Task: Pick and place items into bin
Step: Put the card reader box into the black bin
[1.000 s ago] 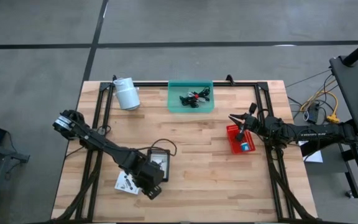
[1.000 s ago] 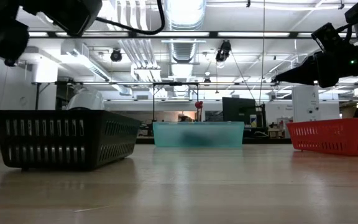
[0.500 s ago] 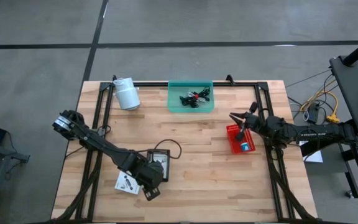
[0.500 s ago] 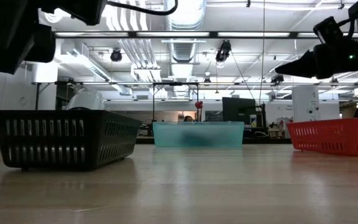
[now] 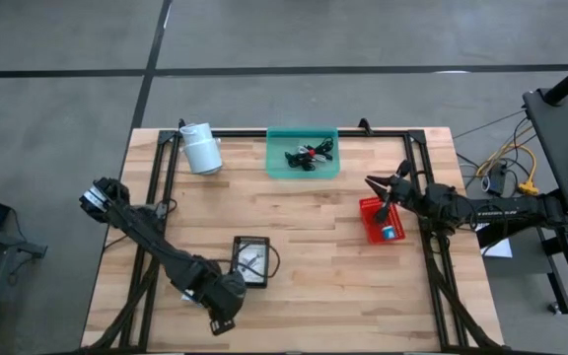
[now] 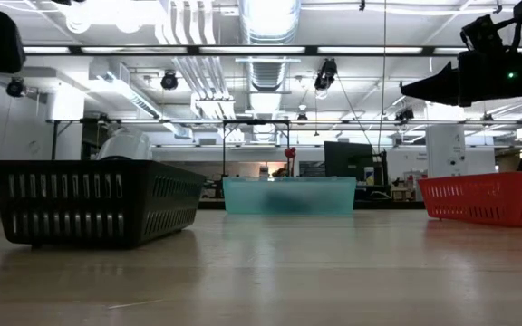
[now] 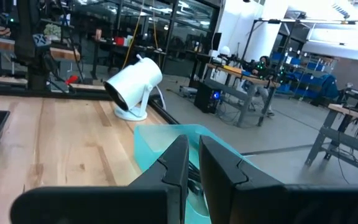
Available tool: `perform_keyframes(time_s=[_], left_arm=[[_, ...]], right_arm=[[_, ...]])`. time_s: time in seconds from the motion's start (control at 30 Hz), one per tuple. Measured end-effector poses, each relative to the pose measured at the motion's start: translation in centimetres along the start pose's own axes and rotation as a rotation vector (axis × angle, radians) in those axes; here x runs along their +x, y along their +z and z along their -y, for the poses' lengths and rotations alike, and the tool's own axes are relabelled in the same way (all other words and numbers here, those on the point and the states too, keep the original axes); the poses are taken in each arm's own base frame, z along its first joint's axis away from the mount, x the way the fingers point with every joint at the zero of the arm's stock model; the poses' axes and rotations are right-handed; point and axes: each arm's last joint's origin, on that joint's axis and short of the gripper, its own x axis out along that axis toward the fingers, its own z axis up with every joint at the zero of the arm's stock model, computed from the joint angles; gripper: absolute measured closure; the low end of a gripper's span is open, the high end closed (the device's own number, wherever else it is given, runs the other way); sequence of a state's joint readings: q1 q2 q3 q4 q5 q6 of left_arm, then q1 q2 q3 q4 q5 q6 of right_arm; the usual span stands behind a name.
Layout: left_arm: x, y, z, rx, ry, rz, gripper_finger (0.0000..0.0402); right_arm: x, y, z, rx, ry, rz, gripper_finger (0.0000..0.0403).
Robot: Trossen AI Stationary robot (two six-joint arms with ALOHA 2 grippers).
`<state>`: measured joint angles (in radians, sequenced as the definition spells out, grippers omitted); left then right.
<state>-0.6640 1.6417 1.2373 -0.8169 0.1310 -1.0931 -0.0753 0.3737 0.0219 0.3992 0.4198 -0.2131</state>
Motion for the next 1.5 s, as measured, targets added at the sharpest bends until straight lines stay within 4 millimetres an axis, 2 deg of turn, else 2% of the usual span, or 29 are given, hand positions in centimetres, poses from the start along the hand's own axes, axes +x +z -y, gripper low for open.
perform_keyframes(time_s=[0.4, 0.67, 0.8, 1.07, 1.5], left_arm=[[1.9, -3.8, 0.3, 0.104, 0.009, -0.083, 0.0339], [3.2, -4.6, -1.0, 0.054, 0.056, -0.122, 0.0336], [3.6, -4.8, -1.6, 0.024, 0.078, -0.144, 0.0311], [4.6, -5.9, -2.7, 0.087, 0.108, -0.221, 0.0223], [4.9, -6.3, -3.7, 0.11, 0.182, -0.209, 0.0214]], right_arm=[[0.0, 0.0, 0.0, -0.003, 0.0, 0.002, 0.0375], [0.0, 0.0, 0.0, -0.004, 0.0, 0.002, 0.0375], [0.0, 0.0, 0.0, -0.005, 0.0, 0.001, 0.0375], [0.0, 0.0, 0.0, -0.007, 0.0, 0.002, 0.0375], [0.0, 0.0, 0.0, -0.007, 0.0, 0.002, 0.0375]])
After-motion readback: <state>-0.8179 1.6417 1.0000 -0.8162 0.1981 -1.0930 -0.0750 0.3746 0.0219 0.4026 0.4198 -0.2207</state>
